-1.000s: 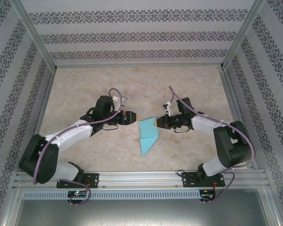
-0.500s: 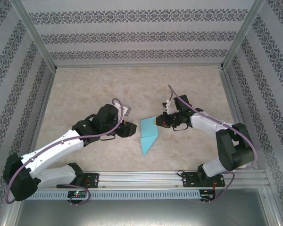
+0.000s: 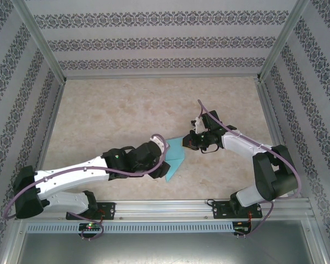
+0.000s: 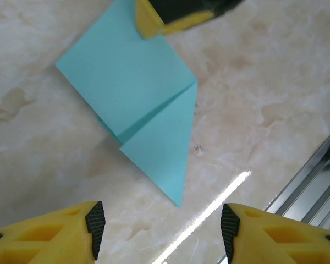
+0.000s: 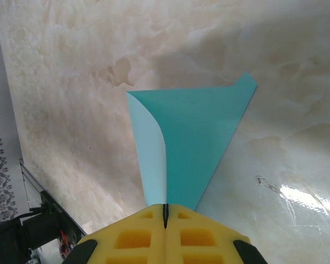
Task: Fold a paper plane with a square sheet of paper (fold left side to right side)
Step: Fold the wing for the fifth time at the center of the table.
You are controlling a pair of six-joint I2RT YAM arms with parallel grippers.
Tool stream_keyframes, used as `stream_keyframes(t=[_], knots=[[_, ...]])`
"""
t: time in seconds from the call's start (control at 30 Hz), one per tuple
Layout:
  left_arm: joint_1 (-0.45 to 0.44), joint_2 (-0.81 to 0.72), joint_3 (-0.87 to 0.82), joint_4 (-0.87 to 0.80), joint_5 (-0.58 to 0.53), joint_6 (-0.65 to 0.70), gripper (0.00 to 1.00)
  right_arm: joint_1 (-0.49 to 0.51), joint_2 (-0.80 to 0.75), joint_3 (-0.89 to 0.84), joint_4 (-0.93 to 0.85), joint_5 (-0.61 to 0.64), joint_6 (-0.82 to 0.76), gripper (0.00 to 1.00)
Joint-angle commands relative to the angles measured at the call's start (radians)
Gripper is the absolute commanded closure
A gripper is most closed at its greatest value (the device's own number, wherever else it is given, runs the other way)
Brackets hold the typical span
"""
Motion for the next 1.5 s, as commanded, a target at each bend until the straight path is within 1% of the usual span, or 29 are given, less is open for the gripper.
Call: stream_keyframes(t=[0.0,0.17,0.3,0.57,0.7,0.93,1.0,1.2,1.47], knots=[[-0.05,0.055,0.047,0.013,-0.044,-0.04,0.39,0.011,-0.019,0.021,-0.016,0.029,0.043,1.0],[-0.095,0.152,0.07,0.056,-0.041,-0.054,0.39,0.01,-0.008,0.019,-0.007,0.047,0.074,1.0],[-0.097,0.24,0.078,0.092,-0.058,-0.07,0.39,0.011,0.009,0.022,0.007,0.044,0.088,1.0],[-0.093,0.446,0.183,0.024,-0.18,-0.091,0.37,0.011,0.051,0.027,0.021,0.038,0.103,1.0],[-0.094,0.532,0.246,-0.022,-0.206,-0.096,0.38,0.011,0.066,0.03,0.031,0.035,0.106,1.0],[-0.094,0.636,0.323,-0.083,-0.25,-0.105,0.46,0.011,0.08,0.031,0.029,0.034,0.102,1.0],[-0.093,0.649,0.33,-0.096,-0.265,-0.114,0.49,0.01,0.084,0.031,0.024,0.037,0.099,1.0],[-0.094,0.663,0.329,-0.117,-0.298,-0.13,0.53,0.011,0.093,0.032,0.027,0.033,0.097,1.0],[-0.094,0.686,0.322,-0.111,-0.288,-0.133,0.61,0.01,0.105,0.032,0.028,0.029,0.093,1.0]])
